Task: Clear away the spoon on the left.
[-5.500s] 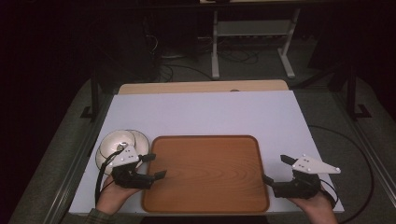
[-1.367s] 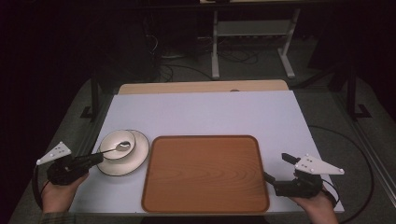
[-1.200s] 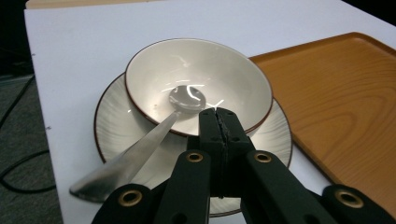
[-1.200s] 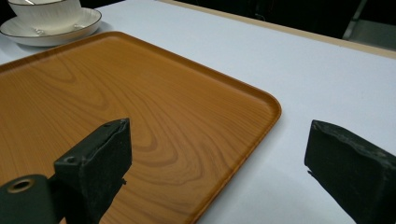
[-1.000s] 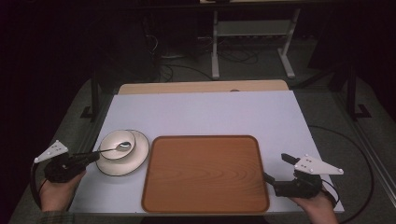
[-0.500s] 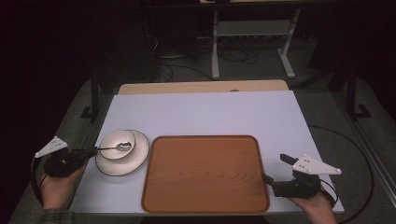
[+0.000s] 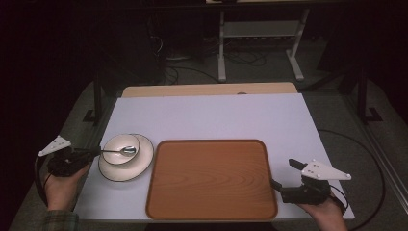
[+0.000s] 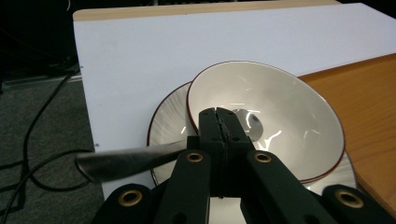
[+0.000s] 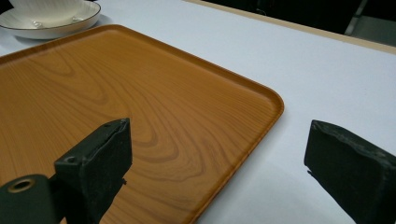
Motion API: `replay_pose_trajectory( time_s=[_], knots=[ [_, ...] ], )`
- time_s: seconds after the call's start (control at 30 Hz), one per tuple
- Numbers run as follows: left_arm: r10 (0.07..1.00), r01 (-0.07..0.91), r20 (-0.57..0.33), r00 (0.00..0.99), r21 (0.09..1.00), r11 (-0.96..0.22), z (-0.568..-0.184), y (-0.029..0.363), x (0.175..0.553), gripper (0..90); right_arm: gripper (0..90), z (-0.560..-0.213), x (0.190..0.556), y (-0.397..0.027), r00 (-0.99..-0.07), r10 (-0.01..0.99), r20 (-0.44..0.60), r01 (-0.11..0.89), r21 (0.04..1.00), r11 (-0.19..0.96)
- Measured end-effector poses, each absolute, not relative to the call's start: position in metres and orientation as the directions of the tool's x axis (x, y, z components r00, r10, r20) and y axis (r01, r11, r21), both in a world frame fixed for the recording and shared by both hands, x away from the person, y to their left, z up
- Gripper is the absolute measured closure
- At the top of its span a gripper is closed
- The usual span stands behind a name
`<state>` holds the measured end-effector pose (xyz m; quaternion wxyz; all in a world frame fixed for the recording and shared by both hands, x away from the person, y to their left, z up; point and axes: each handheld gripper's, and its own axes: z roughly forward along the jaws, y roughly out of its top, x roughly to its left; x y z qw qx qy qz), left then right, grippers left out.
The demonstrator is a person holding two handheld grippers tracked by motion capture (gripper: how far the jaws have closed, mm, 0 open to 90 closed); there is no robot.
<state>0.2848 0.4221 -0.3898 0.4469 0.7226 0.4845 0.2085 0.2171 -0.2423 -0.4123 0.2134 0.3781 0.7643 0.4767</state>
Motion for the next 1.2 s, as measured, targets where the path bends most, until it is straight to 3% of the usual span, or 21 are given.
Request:
replay_pose_trajectory(
  time_s=[1.2],
  knots=[
    [0.908,0.504,-0.143,0.395,0.86,-0.083,-0.391,0.425,0.337,89.7,7.3,-0.413,0.219,-0.242,-0.617,0.786,0.04,0.383,0.888,0.255]
  ],
)
